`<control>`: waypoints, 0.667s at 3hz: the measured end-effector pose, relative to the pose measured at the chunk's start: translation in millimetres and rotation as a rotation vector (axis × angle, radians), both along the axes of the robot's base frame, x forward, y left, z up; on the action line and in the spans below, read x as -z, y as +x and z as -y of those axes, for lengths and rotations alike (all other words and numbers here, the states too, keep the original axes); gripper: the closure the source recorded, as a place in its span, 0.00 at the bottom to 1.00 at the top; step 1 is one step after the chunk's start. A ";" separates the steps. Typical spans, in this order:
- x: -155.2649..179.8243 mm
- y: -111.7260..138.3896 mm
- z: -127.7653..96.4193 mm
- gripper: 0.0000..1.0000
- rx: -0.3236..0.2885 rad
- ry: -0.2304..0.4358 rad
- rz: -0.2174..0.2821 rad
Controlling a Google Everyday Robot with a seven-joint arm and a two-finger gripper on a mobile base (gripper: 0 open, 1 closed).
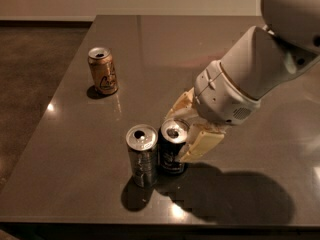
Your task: Move pepsi can near redbull can
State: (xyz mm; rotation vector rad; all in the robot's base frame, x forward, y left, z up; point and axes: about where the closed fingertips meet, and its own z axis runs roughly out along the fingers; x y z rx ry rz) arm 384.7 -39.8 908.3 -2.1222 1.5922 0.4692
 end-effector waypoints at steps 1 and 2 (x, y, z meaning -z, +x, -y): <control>-2.5 -1.0 -0.8 0.35 0.000 -0.002 0.006; -4.7 -2.1 -1.9 0.11 0.000 -0.004 0.013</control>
Offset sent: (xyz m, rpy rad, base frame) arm -0.0008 0.0007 0.0021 -0.0018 -0.0052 -0.0004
